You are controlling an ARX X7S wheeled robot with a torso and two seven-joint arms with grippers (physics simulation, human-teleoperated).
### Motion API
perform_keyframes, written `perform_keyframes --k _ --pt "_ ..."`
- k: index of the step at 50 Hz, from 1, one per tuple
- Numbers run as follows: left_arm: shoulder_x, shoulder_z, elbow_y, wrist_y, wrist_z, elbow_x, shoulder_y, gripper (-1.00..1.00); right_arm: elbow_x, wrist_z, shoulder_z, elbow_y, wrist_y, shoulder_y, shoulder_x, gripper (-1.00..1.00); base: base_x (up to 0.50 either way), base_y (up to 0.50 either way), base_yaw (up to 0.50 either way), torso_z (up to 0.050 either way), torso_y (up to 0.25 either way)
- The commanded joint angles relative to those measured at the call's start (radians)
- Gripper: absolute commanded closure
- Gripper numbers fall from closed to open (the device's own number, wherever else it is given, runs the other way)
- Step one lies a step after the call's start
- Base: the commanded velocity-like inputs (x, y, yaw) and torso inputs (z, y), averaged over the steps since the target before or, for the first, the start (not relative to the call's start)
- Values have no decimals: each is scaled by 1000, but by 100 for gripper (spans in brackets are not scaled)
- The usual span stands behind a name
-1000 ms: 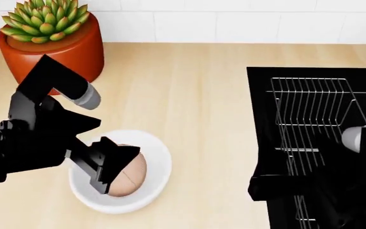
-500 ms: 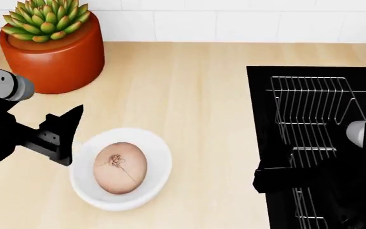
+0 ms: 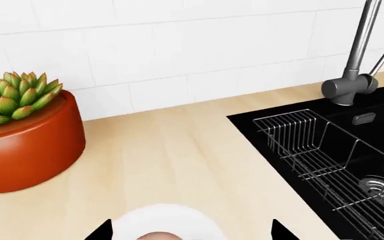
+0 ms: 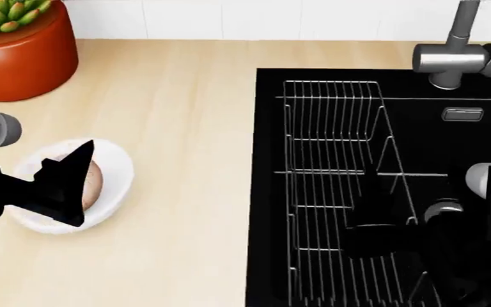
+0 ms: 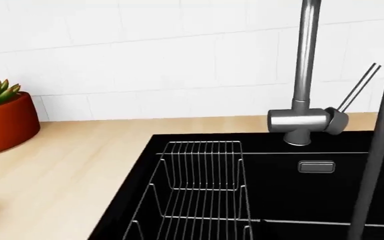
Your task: Pick the oranges and zucchinis from the sink and place them in one bowl. Place the onion in the other bowl. Then turn off the sink faucet.
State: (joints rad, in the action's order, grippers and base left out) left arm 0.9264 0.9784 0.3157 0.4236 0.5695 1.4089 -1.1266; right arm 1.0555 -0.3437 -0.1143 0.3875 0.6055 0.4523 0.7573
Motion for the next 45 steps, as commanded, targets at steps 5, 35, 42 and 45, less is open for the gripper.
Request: perform_keyframes --k 5,35,42,45 --pt "0 -26 10 -37 -8 4 26 -100 -24 18 22 5 -43 -32 -11 -100 91 -500 0 0 0" --pt "-33 -26 -4 -44 -9 -17 23 -100 3 -2 41 16 -33 -32 4 -100 94 -500 0 0 0" --pt "-51 -26 -14 -42 -8 -19 16 -100 12 -3 50 21 -38 -46 6 -100 95 -500 0 0 0" --pt "-45 -30 -14 -42 -12 -15 14 -100 10 -3 52 22 -41 -55 8 -100 96 -500 0 0 0"
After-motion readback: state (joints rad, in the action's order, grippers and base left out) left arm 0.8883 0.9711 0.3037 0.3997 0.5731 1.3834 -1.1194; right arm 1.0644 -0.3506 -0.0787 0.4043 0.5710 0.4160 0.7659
